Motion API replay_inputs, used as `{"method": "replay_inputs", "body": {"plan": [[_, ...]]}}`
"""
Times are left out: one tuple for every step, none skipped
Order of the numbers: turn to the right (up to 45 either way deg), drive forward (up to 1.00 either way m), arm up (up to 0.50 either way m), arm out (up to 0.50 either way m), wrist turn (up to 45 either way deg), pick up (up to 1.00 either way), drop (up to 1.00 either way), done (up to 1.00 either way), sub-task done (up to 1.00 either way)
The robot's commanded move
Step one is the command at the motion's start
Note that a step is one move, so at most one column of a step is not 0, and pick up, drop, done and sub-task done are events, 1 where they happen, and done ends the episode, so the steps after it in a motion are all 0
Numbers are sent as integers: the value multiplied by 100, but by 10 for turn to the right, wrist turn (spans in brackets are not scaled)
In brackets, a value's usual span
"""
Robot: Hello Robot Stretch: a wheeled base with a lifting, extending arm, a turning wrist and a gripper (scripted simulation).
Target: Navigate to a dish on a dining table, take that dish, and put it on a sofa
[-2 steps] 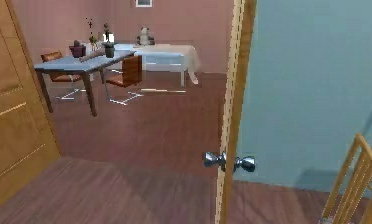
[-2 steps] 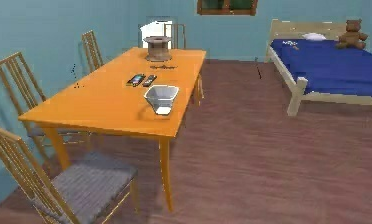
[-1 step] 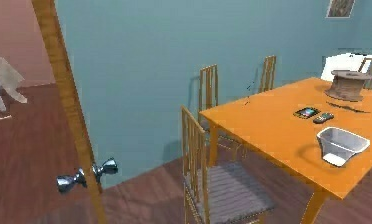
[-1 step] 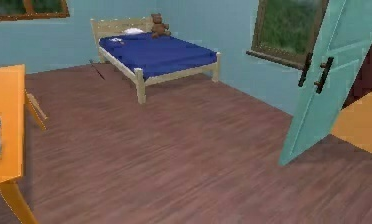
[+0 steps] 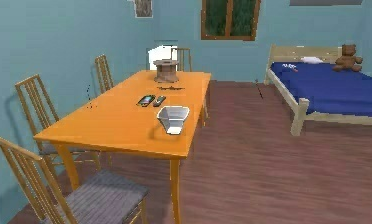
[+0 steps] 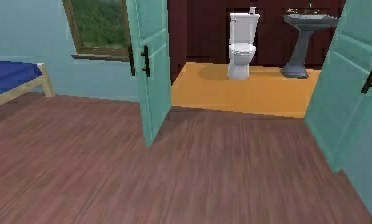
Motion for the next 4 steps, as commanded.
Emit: {"method": "replay_inputs", "body": {"plan": [[90,0,0,0,0,0,0,0,0],[0,55,0,0,0,0,0,0,0],[-450,0,0,0,0,0,0,0,0],[-450,0,0,0,0,0,0,0,0]]}}
